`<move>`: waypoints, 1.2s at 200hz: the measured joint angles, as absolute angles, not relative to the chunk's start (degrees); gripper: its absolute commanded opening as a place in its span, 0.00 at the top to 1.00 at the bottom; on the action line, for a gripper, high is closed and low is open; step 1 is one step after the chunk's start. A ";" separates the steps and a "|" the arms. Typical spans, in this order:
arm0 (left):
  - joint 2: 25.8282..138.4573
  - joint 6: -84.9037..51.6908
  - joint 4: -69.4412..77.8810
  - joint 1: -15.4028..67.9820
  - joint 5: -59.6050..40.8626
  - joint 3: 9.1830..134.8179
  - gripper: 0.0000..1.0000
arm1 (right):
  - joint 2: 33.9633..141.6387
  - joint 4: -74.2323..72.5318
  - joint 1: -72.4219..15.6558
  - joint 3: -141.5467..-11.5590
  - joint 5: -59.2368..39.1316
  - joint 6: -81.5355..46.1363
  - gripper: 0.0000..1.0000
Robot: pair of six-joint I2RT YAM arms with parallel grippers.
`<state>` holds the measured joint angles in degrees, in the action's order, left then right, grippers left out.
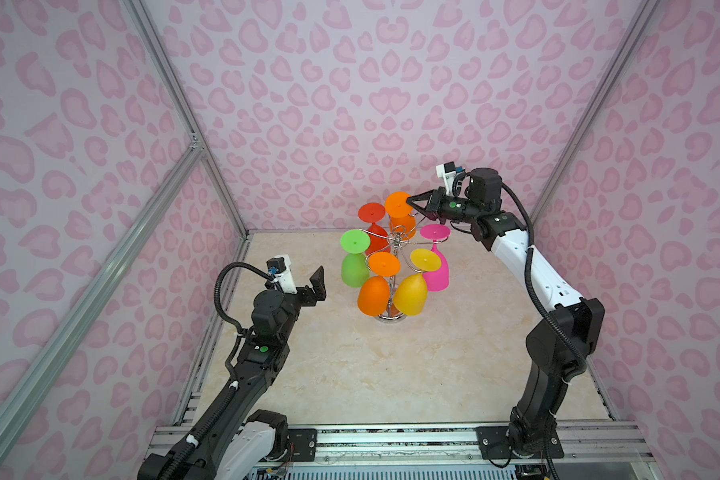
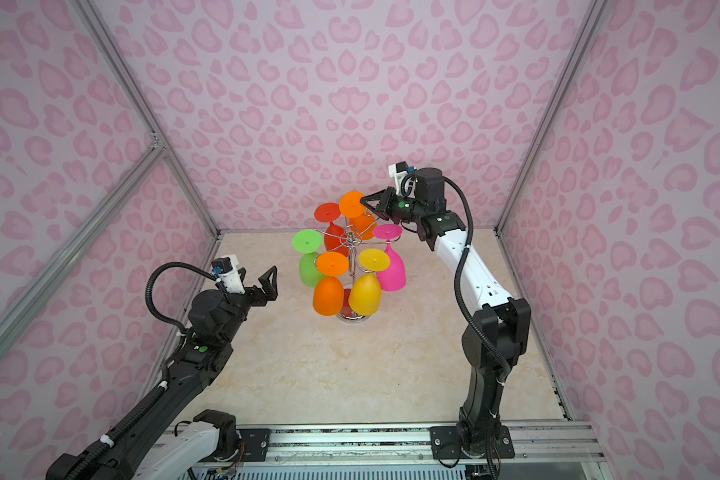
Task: Take the wine glass off the wine glass rack
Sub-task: 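Lift the orange glass up off the rack hook with the right gripper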
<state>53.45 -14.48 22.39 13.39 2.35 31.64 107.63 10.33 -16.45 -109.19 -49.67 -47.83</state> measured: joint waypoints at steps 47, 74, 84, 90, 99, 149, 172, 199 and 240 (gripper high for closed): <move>53.49 -14.46 22.39 13.39 2.33 31.64 0.02 | 106.78 10.74 -16.12 -109.14 -49.50 -47.00 1.00; 53.32 -14.46 22.39 13.41 2.33 31.55 0.02 | 108.20 10.98 -15.79 -111.61 -49.50 -47.00 1.00; 53.06 -14.48 22.39 13.41 2.33 31.38 0.02 | 108.73 10.98 -15.62 -112.71 -49.50 -47.00 1.00; 52.90 -14.48 22.37 13.41 2.33 31.31 0.02 | 109.16 11.00 -15.44 -113.47 -49.47 -47.03 1.00; 52.75 -14.48 22.37 13.41 2.33 31.31 0.02 | 109.75 11.00 -15.18 -114.52 -49.47 -47.05 1.00; 51.46 -14.46 21.96 13.45 2.35 31.31 0.02 | 111.24 10.66 -12.86 -117.60 -47.86 -47.20 1.00; 50.54 -14.46 21.08 13.45 2.35 31.31 0.02 | 109.95 10.20 -11.33 -116.14 -46.78 -47.18 1.00; 49.06 -14.55 19.81 13.43 2.24 31.92 0.02 | 105.56 7.51 -9.43 -111.81 -45.52 -47.20 1.00; 47.24 -16.21 19.25 13.41 -1.37 35.79 0.02 | 94.67 0.75 -6.22 -102.72 -43.68 -47.70 1.00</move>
